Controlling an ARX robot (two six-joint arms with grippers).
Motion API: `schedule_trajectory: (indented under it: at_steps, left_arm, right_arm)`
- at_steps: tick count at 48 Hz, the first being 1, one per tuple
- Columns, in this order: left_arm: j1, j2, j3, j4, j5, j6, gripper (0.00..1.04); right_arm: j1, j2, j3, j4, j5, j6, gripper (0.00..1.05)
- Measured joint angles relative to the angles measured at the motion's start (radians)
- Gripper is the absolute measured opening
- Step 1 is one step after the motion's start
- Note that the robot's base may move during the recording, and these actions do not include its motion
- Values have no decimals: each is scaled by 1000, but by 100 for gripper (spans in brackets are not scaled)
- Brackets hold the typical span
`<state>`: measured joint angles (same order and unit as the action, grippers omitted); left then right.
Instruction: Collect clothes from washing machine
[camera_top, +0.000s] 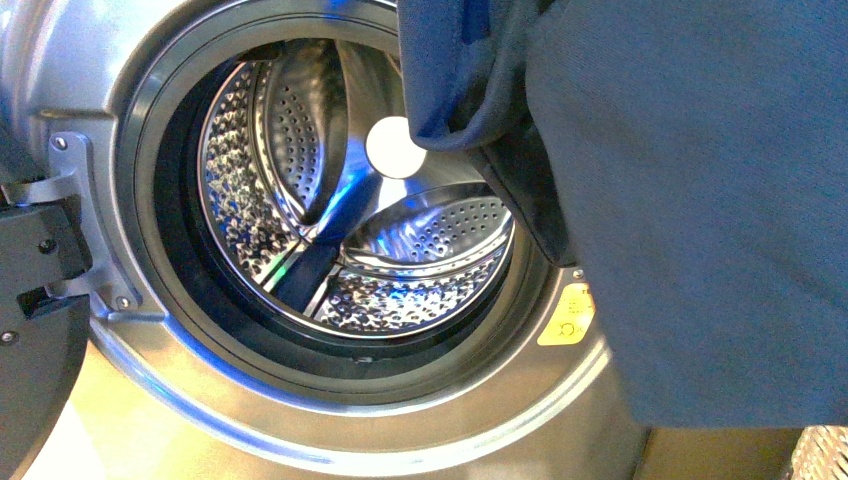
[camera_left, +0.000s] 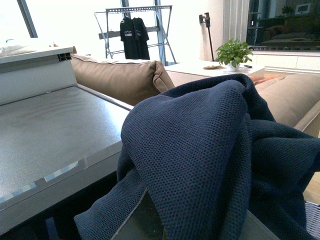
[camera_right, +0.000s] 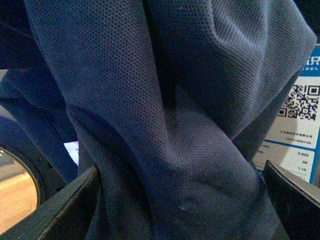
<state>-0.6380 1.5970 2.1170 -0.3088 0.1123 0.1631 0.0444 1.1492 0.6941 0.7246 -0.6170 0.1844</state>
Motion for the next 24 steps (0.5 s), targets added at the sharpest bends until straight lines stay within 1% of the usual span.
schedule_trajectory:
  at_steps: [11, 24]
  left_arm:
    - [0, 0, 0, 0, 0, 0, 11]
    - [0, 0, 0, 0, 0, 0, 11]
  right_arm:
    - [35, 35, 18, 49, 14, -2, 97]
    - [87, 58, 23, 58, 14, -21, 97]
